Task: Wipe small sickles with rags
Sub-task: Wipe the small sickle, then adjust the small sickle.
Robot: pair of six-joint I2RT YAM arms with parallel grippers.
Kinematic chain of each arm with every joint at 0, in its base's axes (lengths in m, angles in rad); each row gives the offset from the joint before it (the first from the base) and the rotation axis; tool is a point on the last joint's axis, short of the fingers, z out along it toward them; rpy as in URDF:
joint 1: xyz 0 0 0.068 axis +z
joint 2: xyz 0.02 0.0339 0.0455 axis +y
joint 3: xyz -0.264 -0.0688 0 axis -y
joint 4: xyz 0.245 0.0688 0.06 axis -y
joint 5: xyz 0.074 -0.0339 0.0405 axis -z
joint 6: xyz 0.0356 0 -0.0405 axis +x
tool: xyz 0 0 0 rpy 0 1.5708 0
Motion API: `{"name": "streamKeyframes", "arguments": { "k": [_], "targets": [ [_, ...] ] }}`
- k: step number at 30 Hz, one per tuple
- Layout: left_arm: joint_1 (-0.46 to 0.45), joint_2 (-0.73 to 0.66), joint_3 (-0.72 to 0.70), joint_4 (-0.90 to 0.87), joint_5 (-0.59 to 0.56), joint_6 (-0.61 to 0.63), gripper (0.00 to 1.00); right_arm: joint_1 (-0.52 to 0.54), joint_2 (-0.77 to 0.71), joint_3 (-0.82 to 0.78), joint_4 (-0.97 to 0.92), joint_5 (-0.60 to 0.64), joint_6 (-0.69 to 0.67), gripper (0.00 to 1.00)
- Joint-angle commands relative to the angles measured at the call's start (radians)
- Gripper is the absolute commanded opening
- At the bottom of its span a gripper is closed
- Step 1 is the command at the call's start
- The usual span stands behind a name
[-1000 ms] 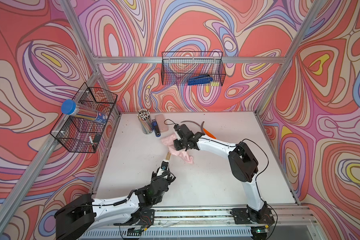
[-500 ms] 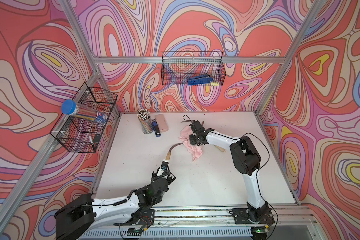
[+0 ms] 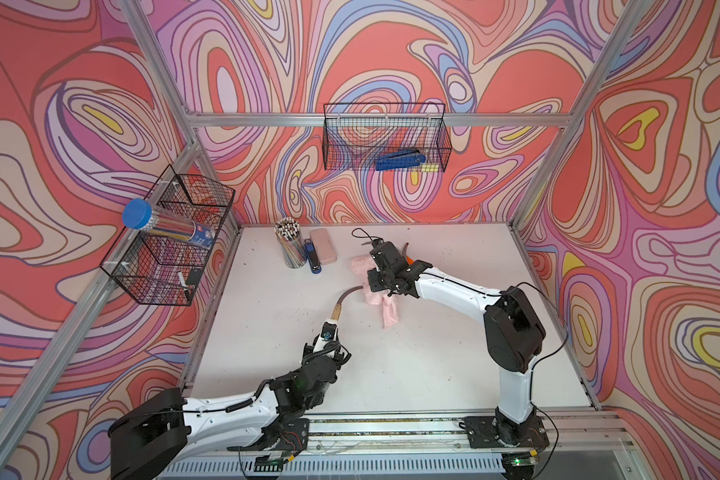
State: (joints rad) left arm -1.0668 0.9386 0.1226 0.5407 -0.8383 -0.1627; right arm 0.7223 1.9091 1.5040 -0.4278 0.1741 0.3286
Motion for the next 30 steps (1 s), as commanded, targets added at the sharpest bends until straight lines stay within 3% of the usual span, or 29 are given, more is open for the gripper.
{"name": "streamKeyframes", "arguments": {
  "k": [1,8,16,25,30],
  "targets": [
    [0.002,-0.033,0.048,-0.089,-0.019,-0.073,0.0,0.009,-0.145,-0.084,0.047,0.078,0.012,0.0],
    [0.013,-0.036,0.2,-0.428,0.117,-0.342,0.0,0.012,-0.487,-0.373,0.14,0.213,0.066,0.0],
    [0.1,0.021,0.315,-0.565,0.265,-0.571,0.0,0.012,-0.736,-0.548,0.124,0.226,0.119,0.0],
    [0.407,-0.046,0.241,-0.617,0.496,-0.828,0.0,0.03,-0.797,-0.614,0.127,0.2,0.17,0.0],
    [0.46,-0.074,0.228,-0.618,0.533,-0.93,0.0,0.075,-0.734,-0.604,0.157,0.206,0.173,0.0]
  ]
}}
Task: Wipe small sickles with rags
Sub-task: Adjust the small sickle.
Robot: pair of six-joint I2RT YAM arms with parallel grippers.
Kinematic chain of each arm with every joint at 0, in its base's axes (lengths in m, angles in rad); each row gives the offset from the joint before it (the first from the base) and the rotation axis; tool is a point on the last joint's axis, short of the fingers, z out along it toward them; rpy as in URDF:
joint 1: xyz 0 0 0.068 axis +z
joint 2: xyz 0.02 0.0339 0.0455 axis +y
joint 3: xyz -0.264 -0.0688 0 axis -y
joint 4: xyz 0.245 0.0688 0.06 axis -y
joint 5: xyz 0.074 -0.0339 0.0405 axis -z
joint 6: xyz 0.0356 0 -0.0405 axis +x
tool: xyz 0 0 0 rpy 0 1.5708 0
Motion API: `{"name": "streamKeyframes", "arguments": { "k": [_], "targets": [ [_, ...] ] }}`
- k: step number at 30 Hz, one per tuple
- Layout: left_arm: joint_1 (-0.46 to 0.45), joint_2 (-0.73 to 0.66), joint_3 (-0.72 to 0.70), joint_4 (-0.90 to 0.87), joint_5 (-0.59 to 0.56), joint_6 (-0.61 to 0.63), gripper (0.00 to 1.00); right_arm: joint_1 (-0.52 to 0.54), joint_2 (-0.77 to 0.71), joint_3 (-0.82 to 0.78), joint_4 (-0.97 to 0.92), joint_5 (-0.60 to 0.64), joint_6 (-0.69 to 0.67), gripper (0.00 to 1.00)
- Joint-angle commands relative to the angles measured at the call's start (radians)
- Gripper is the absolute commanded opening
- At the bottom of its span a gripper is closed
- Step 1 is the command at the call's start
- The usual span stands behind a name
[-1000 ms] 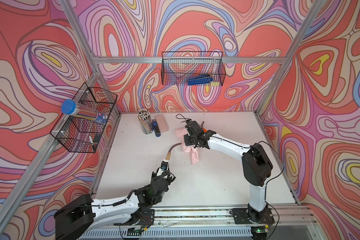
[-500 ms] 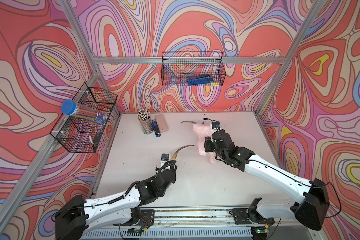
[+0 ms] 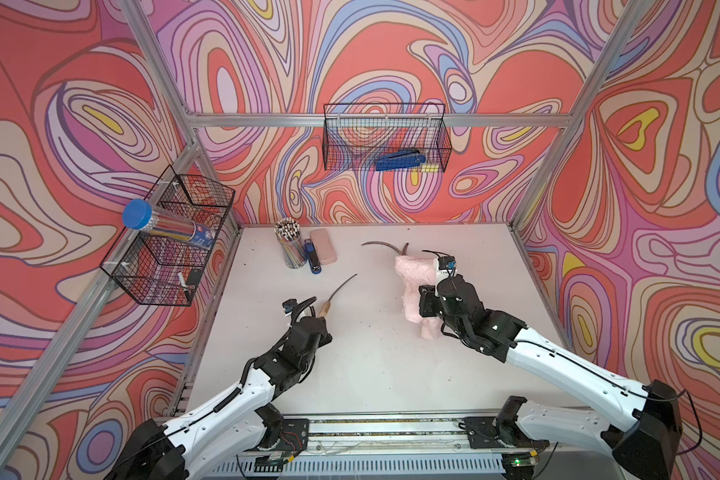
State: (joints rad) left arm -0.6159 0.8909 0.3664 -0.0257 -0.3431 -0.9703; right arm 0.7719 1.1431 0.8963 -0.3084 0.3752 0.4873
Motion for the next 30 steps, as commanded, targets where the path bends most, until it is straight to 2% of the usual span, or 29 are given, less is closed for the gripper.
{"name": "streamKeyframes", "arguments": {
  "k": [1,6,12,17,22,25,30],
  "targets": [
    [0.01,-0.039,-0.022,-0.036,0.04,-0.134,0.0,0.035,0.051,0.008,0.044,0.007,0.016,0.0],
    [0.011,-0.057,-0.025,0.03,0.095,-0.156,0.0,0.078,0.142,0.031,0.069,-0.001,0.017,0.0],
    [0.019,0.058,-0.041,0.183,0.211,-0.147,0.0,0.115,0.2,0.032,0.098,-0.002,0.025,0.0],
    [0.021,0.12,-0.052,0.268,0.214,-0.148,0.0,0.125,0.218,0.007,0.128,-0.022,0.043,0.0],
    [0.022,0.05,-0.083,0.291,0.207,-0.138,0.0,0.128,0.251,0.006,0.128,-0.009,0.06,0.0],
    [0.024,0.027,-0.1,0.313,0.254,-0.144,0.0,0.128,0.287,0.013,0.137,-0.024,0.063,0.0],
    [0.024,0.104,-0.125,0.409,0.304,-0.171,0.0,0.127,0.333,0.001,0.157,0.021,0.097,0.0]
  ]
}}
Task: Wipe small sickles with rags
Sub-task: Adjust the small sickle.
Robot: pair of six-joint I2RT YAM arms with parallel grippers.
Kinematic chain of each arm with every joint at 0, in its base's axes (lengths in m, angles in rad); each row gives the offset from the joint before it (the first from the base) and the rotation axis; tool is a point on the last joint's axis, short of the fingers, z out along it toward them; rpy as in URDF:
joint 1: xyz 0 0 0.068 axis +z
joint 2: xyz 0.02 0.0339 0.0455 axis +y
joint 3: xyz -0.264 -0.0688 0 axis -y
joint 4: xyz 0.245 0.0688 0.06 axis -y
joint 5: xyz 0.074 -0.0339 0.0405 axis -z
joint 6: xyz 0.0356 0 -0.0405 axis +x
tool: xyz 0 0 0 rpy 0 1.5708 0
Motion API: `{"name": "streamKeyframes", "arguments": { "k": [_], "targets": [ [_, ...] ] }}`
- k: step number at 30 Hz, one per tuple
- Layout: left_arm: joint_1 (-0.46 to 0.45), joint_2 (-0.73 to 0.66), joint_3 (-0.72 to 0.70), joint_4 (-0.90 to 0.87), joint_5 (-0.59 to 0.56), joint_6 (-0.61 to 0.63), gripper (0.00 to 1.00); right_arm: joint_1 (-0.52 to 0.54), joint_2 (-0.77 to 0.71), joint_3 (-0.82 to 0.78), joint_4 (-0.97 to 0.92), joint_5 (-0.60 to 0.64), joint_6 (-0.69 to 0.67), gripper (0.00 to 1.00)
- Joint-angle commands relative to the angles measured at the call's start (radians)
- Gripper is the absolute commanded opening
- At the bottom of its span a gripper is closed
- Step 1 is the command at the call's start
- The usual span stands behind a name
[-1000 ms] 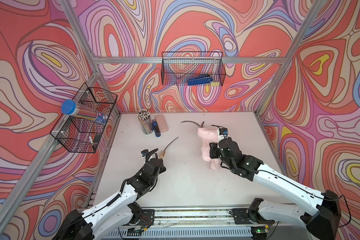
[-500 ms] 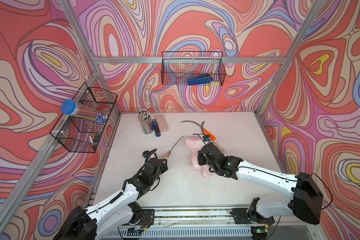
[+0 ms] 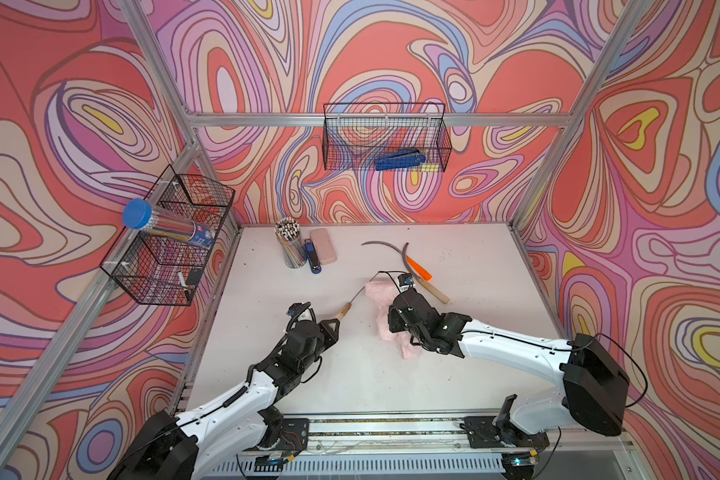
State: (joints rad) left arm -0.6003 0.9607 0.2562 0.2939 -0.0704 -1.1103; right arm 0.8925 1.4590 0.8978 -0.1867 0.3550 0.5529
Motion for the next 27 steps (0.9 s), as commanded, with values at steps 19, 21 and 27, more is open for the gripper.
{"name": "streamKeyframes", "arguments": {
  "k": [19,21,27],
  "targets": [
    [0.006,0.075,-0.03,0.215,0.143,-0.027,0.0,-0.144,0.553,0.39,0.094,-0.217,-0.001,0.0],
    [0.007,0.084,-0.026,0.217,0.143,-0.021,0.0,-0.145,0.616,0.462,0.076,-0.237,-0.006,0.0],
    [0.005,0.113,-0.022,0.248,0.151,-0.016,0.0,-0.131,0.68,0.549,0.084,-0.262,-0.016,0.0]
  ]
}}
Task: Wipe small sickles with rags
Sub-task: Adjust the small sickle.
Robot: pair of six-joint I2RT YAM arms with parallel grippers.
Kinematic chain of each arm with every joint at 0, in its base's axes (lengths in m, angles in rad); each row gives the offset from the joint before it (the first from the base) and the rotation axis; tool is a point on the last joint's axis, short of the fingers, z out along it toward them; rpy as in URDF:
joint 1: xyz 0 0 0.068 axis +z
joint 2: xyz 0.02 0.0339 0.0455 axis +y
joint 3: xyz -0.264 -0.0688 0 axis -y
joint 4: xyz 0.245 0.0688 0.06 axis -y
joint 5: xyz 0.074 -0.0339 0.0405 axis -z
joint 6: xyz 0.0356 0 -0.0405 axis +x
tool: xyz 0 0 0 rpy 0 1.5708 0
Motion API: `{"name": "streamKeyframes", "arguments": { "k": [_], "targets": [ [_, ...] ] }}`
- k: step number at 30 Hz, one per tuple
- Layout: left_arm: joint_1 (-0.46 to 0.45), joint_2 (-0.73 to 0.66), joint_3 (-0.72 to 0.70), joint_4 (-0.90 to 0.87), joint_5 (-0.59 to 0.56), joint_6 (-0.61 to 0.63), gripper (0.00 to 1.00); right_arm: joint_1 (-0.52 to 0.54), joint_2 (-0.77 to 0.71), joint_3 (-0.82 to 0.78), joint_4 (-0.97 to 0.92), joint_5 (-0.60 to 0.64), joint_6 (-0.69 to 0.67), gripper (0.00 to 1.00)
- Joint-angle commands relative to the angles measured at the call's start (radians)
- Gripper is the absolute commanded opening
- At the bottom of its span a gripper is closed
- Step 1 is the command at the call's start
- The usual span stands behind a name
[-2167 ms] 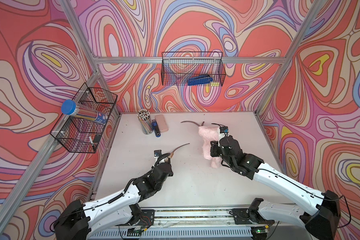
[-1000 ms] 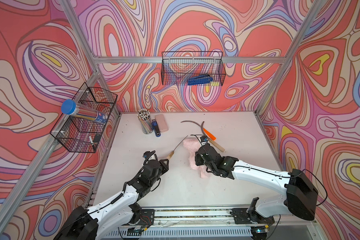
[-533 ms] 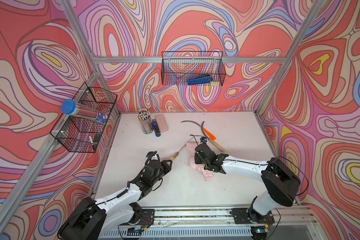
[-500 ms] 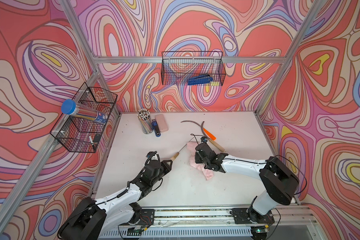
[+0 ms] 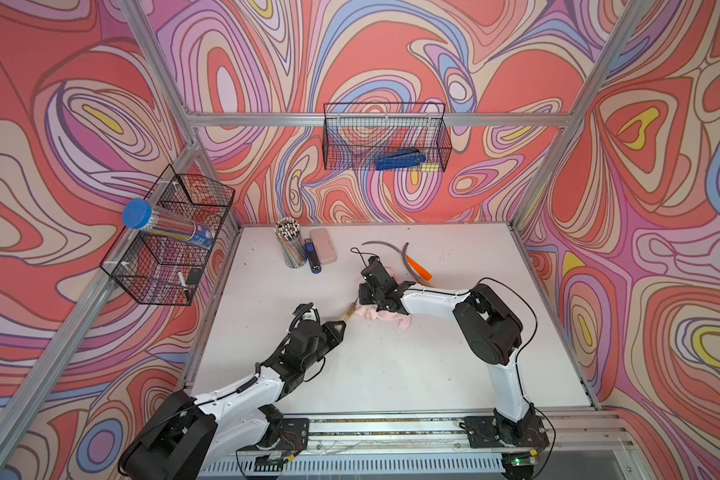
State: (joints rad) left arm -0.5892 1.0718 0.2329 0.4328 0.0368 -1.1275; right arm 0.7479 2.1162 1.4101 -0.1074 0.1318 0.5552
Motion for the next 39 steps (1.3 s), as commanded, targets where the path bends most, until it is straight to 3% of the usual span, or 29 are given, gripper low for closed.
{"name": "streamKeyframes", "arguments": {
  "k": [1,12,17,24,32,39],
  "targets": [
    [-0.004,0.008,0.0,0.119,0.05,0.002,0.0,0.018,0.032,0.048,0.007,-0.042,-0.021,0.0],
    [-0.004,0.098,0.014,0.206,0.104,-0.001,0.0,0.089,0.15,0.22,-0.024,-0.084,-0.067,0.0],
    [-0.004,0.06,0.017,0.145,0.053,0.013,0.0,0.098,0.114,0.197,-0.014,-0.076,-0.079,0.0],
    [-0.004,0.007,0.004,0.077,-0.022,0.007,0.0,0.123,-0.121,0.015,0.032,-0.028,-0.118,0.0],
    [-0.003,0.001,-0.003,0.013,-0.093,-0.021,0.0,0.111,-0.457,-0.185,-0.063,0.233,-0.092,0.0],
    [-0.001,-0.025,-0.011,0.003,-0.112,-0.025,0.0,0.047,-0.666,-0.357,-0.052,0.211,-0.054,0.0]
  ]
}}
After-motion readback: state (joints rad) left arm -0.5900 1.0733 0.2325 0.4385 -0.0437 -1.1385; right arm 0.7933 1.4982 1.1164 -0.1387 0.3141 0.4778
